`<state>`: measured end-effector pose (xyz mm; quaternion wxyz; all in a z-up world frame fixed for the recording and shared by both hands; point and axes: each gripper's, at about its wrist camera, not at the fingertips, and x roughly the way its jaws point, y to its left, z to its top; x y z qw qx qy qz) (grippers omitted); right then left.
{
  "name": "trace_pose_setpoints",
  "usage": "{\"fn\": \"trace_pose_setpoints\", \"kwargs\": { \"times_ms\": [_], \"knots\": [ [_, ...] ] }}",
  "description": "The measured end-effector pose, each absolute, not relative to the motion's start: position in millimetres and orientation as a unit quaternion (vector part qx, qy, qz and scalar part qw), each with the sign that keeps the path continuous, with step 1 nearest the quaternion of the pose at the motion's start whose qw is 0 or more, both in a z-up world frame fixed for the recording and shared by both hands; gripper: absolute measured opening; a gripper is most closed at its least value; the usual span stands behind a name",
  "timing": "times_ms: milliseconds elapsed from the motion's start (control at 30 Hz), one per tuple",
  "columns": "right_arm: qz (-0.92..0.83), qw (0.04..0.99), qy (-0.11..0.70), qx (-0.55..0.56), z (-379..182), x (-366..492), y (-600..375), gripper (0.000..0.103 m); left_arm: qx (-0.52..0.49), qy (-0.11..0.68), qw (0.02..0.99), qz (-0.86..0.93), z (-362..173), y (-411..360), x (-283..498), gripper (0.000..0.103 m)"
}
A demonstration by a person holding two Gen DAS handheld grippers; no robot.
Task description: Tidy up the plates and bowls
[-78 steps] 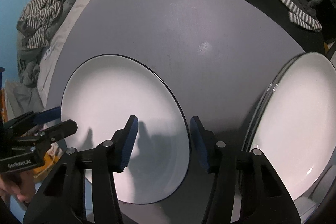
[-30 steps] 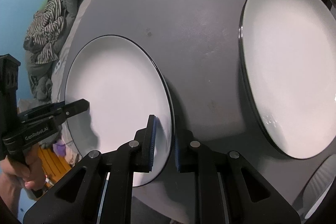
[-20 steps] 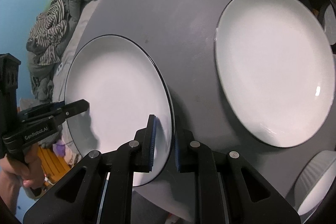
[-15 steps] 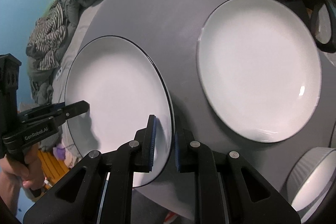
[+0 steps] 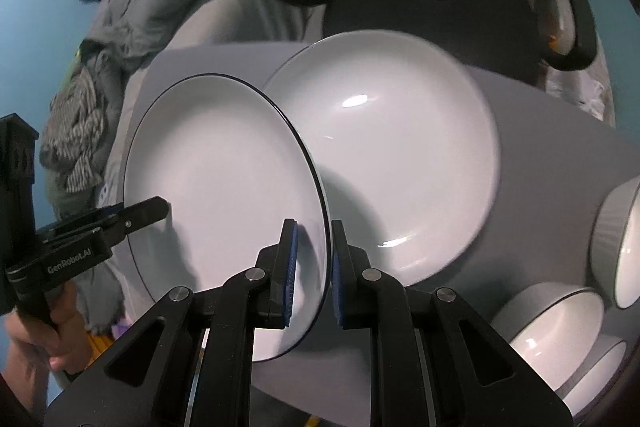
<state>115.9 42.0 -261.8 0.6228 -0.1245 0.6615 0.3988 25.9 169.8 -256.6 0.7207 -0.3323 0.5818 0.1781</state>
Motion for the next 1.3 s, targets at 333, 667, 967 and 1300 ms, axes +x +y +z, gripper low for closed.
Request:
{"fn": "trace_pose_setpoints", "kwargs": {
  "times_ms": [333, 667, 967, 1300],
  "knots": [
    [0.371, 0.631, 0.675, -0.096, -269.8, 165.2, 18.4, 0.015, -0.304, 0.605, 0.718, 0.161, -266.3, 159.4, 85.8, 0.022],
    [0.359, 0.622, 0.691, -0.082, -285.1, 183.7, 9.3, 0.015, -0.301, 0.624, 0.703, 0.161, -278.9, 153.4, 106.4, 0.022],
    [0.347, 0.616, 0.699, -0.111, -289.5, 188.9, 12.4, 0.016, -0.299, 0.631, 0.695, 0.170, -285.8, 150.0, 116.1, 0.023],
    [0.336, 0.602, 0.714, -0.124, -288.4, 192.6, 19.2, 0.025, -0.267, 0.628, 0.712, 0.163, -284.2, 139.7, 124.0, 0.041]
  ]
}}
